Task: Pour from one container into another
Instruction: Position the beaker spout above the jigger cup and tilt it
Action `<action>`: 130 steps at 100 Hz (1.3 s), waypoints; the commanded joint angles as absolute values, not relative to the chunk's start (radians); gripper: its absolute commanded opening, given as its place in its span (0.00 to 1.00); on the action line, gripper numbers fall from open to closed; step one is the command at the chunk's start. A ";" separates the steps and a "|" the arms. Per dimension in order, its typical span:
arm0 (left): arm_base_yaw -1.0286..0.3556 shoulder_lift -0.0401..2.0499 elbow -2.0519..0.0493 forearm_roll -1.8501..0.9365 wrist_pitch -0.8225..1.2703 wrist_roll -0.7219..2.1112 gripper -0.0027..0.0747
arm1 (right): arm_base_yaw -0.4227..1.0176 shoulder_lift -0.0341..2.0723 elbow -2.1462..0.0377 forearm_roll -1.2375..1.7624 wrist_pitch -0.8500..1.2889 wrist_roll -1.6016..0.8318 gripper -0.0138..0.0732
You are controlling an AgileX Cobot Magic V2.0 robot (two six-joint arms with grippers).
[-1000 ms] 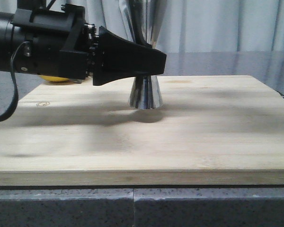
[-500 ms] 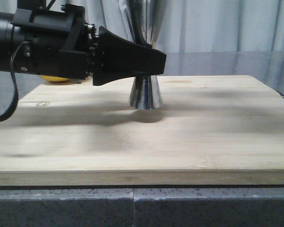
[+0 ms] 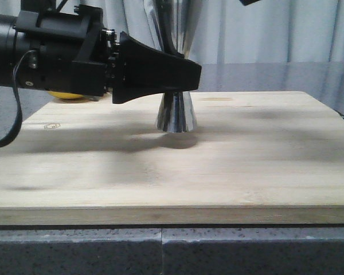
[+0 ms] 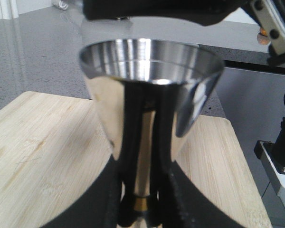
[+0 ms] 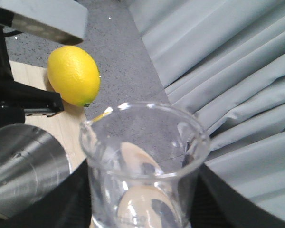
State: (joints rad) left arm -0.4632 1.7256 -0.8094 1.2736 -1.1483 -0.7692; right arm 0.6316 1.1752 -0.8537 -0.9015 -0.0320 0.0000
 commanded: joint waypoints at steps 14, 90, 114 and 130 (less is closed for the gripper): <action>-0.470 1.677 -0.832 1.234 -1.363 -0.779 0.01 | 0.632 1.145 -0.891 -0.937 -0.060 0.000 0.49; -0.470 1.677 -0.832 1.234 -1.363 -0.779 0.01 | 0.632 1.145 -0.891 -1.024 -0.051 0.000 0.49; -0.470 1.677 -0.832 1.234 -1.363 -0.779 0.01 | 0.632 1.145 -0.891 -1.061 -0.051 0.000 0.49; -0.470 1.677 -0.832 1.234 -1.363 -0.779 0.01 | 0.632 1.145 -0.891 -1.076 -0.051 0.000 0.49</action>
